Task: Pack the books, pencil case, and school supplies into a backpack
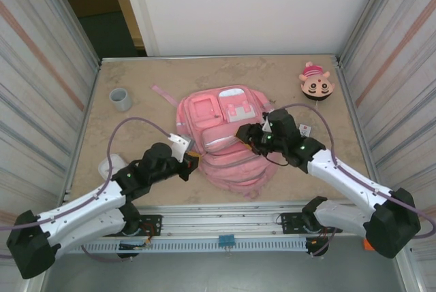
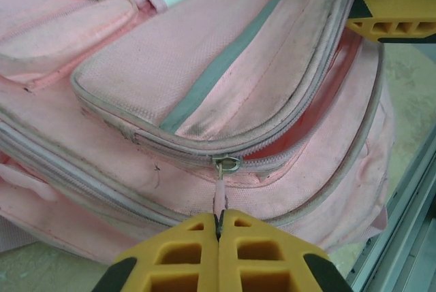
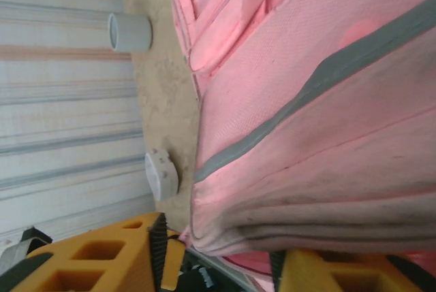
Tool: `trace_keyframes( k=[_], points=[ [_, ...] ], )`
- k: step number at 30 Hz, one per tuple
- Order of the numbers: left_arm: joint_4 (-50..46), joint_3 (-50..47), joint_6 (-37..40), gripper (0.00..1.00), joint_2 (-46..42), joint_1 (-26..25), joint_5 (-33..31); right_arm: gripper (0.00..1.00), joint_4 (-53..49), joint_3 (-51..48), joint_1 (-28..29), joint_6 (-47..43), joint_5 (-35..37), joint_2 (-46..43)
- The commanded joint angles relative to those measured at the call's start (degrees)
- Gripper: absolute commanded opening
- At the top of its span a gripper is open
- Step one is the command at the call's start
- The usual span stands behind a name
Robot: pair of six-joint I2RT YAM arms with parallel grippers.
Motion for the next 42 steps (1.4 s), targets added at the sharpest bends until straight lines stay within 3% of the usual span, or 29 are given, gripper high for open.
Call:
trace_keyframes(
  k=[1, 6, 9, 12, 15, 21, 26, 30, 35, 39, 42],
  points=[
    [3.48, 0.40, 1.38, 0.00, 2.51, 0.11, 1.29, 0.48, 4.51, -1.27, 4.85, 4.43, 6.02, 1.40],
    [3.76, 0.79, 1.65, 0.00, 4.38, 0.06, 1.64, 0.49, 5.46, -0.86, 8.91, 5.56, 10.48, 5.27],
    [2.54, 0.73, 1.70, 0.00, 3.89, 0.10, 0.11, 0.34, 5.56, -0.52, 9.26, 4.99, 11.49, 6.86],
    [0.71, 0.64, 2.11, 0.17, 2.88, 0.06, -1.90, 0.13, 5.56, -0.02, 9.26, 3.87, 11.94, 7.18],
    [-0.11, 0.14, 4.06, 0.30, 1.97, 0.11, -2.73, 0.04, 4.56, 1.30, 9.21, 2.47, 11.78, 6.90],
    [-5.16, 1.89, 12.80, 0.46, 2.94, 1.88, -2.09, 0.03, 3.44, 3.32, 9.19, 0.75, 10.81, 6.42],
    [-5.16, 2.13, 18.43, 0.49, 4.87, 6.47, 1.78, 0.03, 2.43, 5.18, 9.08, -0.63, 9.82, 6.50],
    [-2.65, 3.59, 21.17, 0.54, 7.65, 9.10, 11.44, 0.03, 2.30, 5.55, 9.11, -1.04, 9.56, 6.49],
    [-1.85, 6.11, 22.53, 0.64, 11.96, 9.21, 18.26, 0.03, 2.12, 5.47, 9.11, -1.38, 9.50, 6.31],
    [1.96, 5.71, 21.48, 0.65, 13.00, 9.26, 22.69, 0.03, 2.18, 5.28, 9.08, -1.38, 9.59, 6.07],
    [2.86, 5.35, 21.45, 0.59, 13.98, 9.20, 20.23, 0.03, 2.47, 5.29, 9.05, -1.38, 9.51, 5.75]
  ],
)
